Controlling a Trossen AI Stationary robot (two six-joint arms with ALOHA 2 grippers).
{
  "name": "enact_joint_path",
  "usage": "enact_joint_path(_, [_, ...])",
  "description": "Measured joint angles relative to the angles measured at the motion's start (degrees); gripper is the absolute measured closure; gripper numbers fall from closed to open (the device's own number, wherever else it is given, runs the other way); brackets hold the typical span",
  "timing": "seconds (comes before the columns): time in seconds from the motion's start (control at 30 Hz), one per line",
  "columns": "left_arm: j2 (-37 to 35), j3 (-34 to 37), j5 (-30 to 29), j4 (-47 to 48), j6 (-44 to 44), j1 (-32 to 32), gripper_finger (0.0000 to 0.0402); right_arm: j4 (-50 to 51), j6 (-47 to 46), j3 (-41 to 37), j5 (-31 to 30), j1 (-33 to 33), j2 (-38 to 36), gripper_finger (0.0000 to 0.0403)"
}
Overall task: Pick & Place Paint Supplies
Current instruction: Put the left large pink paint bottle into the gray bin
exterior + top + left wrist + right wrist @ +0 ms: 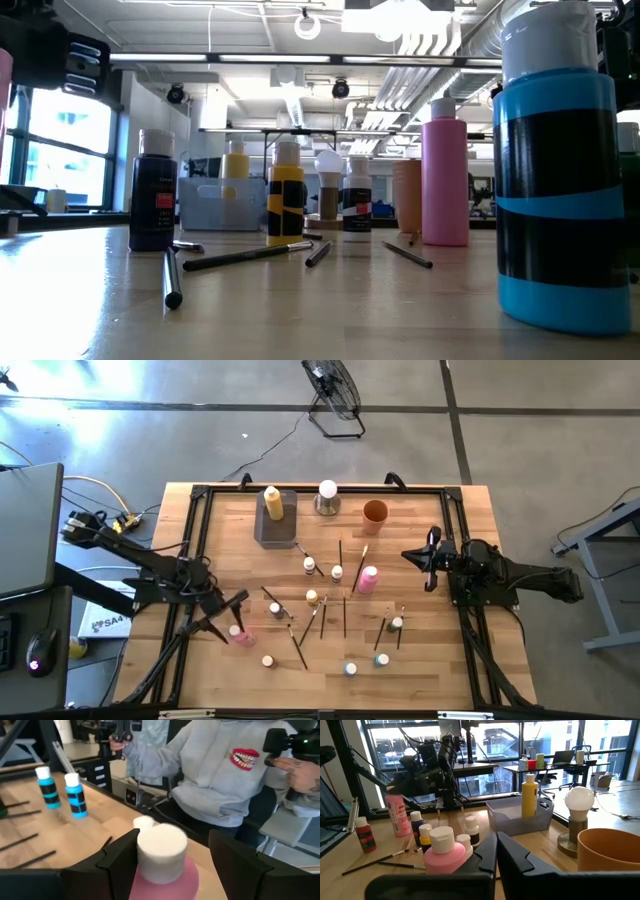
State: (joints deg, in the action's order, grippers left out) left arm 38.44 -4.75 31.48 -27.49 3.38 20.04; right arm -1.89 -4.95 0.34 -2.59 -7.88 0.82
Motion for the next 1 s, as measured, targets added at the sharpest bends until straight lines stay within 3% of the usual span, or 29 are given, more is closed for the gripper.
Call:
enact_joint_path(0.33, [0.02, 0.00, -6.86, 0.19, 1.76, 2.20, 0.0168, 0.00, -0.01, 0.00, 0.00, 0.02, 0.00, 0.0399])
enact_joint_path(1.0, [0.02, 0.00, -6.90, 0.39, 1.74, 2.18, 0.0168, 0.00, -0.01, -0.01, 0.02, 0.01, 0.00, 0.0399])
